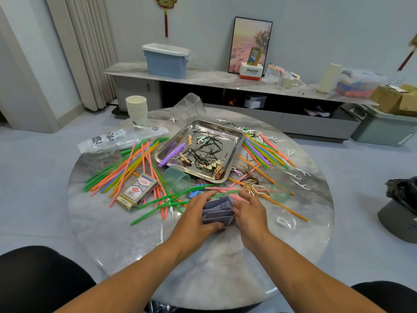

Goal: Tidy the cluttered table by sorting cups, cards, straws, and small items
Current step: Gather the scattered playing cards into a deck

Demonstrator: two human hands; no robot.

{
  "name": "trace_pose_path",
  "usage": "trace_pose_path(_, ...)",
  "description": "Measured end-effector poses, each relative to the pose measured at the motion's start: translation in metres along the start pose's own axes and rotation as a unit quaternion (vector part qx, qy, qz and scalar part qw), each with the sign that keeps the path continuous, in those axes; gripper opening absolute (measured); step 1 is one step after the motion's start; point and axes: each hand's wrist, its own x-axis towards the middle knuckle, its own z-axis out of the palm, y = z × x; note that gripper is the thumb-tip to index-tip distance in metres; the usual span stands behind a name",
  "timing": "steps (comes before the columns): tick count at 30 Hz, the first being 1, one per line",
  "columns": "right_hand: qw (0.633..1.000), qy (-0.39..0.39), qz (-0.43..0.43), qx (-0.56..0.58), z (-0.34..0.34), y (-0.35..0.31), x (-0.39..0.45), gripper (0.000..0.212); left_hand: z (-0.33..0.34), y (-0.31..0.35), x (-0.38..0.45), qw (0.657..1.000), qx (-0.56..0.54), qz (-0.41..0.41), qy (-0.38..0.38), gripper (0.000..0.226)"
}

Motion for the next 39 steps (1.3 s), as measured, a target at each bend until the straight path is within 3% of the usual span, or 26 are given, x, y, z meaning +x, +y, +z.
trace_pose_path(2,1.000,0.005,-0.004,-0.002,-0.001,0.006,0.001,0.029,0.000,0.000,0.000,1.000,-0.001,-0.001,0.003,0.078)
trace_pose_path(5,0.986,0.022,-0.146,-0.081,-0.002,0.000,-0.015,0.020,0.000,0.001,0.002,1.000,0.025,0.006,0.007,0.069)
trace_pose_path(6,0.967,-0.010,-0.220,-0.130,-0.002,-0.004,-0.022,0.022,0.000,0.002,0.003,0.999,0.032,0.010,0.004,0.068)
trace_pose_path(8,0.896,-0.093,-0.350,-0.257,0.001,-0.005,-0.036,0.046,0.002,0.004,0.003,0.999,0.048,0.013,-0.010,0.067)
trace_pose_path(10,0.832,-0.113,-0.395,-0.373,0.007,0.002,-0.045,0.062,0.002,0.005,0.003,0.998,0.061,0.011,-0.021,0.065)
trace_pose_path(11,0.829,-0.104,-0.394,-0.383,0.008,0.007,-0.044,0.057,0.002,0.005,0.003,0.998,0.058,0.007,-0.025,0.066)
trace_pose_path(15,0.919,-0.047,-0.310,-0.239,0.005,0.002,-0.034,0.014,0.001,0.000,0.003,0.997,0.069,-0.004,-0.033,0.078)
trace_pose_path(20,0.962,0.064,-0.166,-0.209,-0.008,-0.013,-0.019,0.035,0.000,0.002,0.002,0.996,0.077,-0.010,-0.035,0.088)
trace_pose_path(23,0.980,0.090,-0.078,-0.159,-0.005,-0.013,-0.020,0.037,-0.001,0.003,0.001,0.997,0.075,-0.005,-0.033,0.086)
trace_pose_path(30,0.963,0.052,-0.164,-0.209,-0.006,0.003,-0.024,0.039,0.000,0.001,0.002,0.997,0.071,0.021,-0.017,0.065)
trace_pose_path(36,0.976,-0.076,-0.171,-0.108,0.003,0.000,-0.035,0.021,-0.001,0.002,0.004,0.998,0.056,0.009,-0.028,0.074)
trace_pose_path(39,0.964,-0.037,-0.189,-0.185,0.004,0.008,-0.032,0.033,0.000,0.002,0.004,0.998,0.048,0.007,-0.029,0.073)
